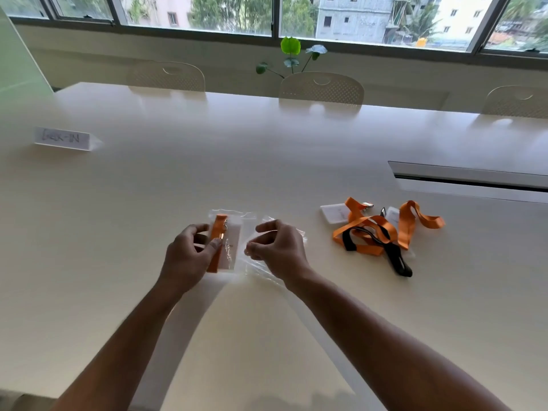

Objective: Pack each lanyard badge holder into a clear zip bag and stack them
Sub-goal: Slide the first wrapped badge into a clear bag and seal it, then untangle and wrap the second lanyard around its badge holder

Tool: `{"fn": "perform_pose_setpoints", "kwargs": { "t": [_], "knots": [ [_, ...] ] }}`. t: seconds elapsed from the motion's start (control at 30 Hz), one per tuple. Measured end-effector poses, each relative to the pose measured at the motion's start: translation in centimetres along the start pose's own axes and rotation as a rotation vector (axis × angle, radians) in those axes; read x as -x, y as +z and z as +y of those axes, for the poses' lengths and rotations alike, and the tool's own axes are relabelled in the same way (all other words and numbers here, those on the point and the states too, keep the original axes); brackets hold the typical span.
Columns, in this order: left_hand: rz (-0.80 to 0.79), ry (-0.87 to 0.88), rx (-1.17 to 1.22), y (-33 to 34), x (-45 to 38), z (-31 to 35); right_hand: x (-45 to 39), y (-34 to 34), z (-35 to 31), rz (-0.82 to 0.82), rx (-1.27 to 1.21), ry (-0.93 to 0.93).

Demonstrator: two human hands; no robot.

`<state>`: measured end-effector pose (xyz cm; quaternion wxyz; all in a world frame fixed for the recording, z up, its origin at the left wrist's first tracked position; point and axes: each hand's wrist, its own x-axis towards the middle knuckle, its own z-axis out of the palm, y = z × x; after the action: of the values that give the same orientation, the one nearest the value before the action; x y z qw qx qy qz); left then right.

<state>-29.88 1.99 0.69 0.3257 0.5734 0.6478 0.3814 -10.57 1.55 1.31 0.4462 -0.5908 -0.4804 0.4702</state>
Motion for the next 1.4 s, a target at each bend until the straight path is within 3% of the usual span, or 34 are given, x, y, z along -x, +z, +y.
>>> {"fn": "perform_pose_setpoints", "kwargs": {
  "t": [0.1, 0.27, 0.53, 0.73, 0.9, 1.1, 1.27, 1.33, 1.4],
  "knots": [
    [0.070, 0.069, -0.183, -0.5, -0.1, -1.1, -0.4, 1.8, 0.6, 0.030, 0.231, -0.105],
    [0.125, 0.090, -0.288, -0.7, -0.5, -1.6, -0.7, 2.7, 1.5, 0.031, 0.328, -0.169],
    [0.202, 0.027, -0.398, 0.0, -0.5, -2.0, -0.6, 1.9, 2.1, -0.015, 0.276, -0.182],
    [0.195, 0.231, -0.420, 2.4, 0.3, 0.6, 0.1, -0.1, 2.3, 0.008, 0.108, -0.202],
    [0.044, 0.393, -0.326, 6.9, 1.1, 4.4, 0.1, -5.2, 2.5, 0.122, 0.157, -0.235],
    [-0.139, 0.457, -0.291, 14.1, 2.3, 7.9, -1.4, -15.1, 2.4, 0.349, 0.404, -0.337],
    [-0.192, 0.493, -0.273, 20.3, 4.0, 9.6, -3.8, -23.4, 2.4, 0.479, 0.663, -0.399],
    [-0.186, 0.493, -0.293, 22.4, 4.4, 10.2, -5.0, -26.7, 2.7, 0.442, 0.769, -0.390],
    [-0.180, 0.474, -0.341, 23.9, 4.7, 10.3, -6.3, -29.4, 3.1, 0.250, 0.909, -0.365]
  ]
}}
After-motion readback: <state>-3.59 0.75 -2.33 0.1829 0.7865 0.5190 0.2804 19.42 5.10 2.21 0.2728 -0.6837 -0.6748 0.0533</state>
